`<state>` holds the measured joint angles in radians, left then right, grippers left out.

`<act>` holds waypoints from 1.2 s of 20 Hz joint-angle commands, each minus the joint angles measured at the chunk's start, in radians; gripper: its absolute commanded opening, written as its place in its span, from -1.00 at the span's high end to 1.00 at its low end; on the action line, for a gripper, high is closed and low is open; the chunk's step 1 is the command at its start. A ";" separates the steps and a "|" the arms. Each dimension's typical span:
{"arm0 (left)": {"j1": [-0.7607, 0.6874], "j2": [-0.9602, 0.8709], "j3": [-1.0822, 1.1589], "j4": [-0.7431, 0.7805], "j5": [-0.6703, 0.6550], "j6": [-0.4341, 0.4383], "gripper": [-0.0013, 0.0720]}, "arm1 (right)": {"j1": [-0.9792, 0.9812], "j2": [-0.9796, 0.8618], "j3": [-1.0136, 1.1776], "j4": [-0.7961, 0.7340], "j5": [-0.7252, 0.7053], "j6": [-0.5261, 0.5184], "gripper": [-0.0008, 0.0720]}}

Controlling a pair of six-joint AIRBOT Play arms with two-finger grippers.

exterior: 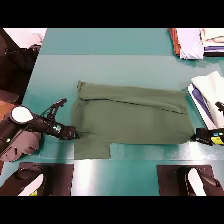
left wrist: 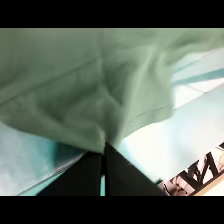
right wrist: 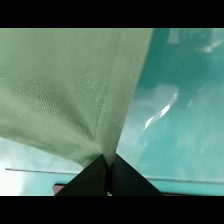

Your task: Fold the shirts.

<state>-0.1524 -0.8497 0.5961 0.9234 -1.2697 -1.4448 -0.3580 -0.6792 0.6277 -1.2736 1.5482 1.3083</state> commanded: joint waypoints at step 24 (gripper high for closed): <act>-0.028 -0.648 0.678 0.094 0.654 0.039 0.78 | 0.018 -0.818 0.620 0.306 -0.294 0.036 0.91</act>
<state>-0.1814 -1.4803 1.2652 1.0206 -0.6872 -1.4048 -0.3492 -1.4380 1.2018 -1.0161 1.3136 1.3460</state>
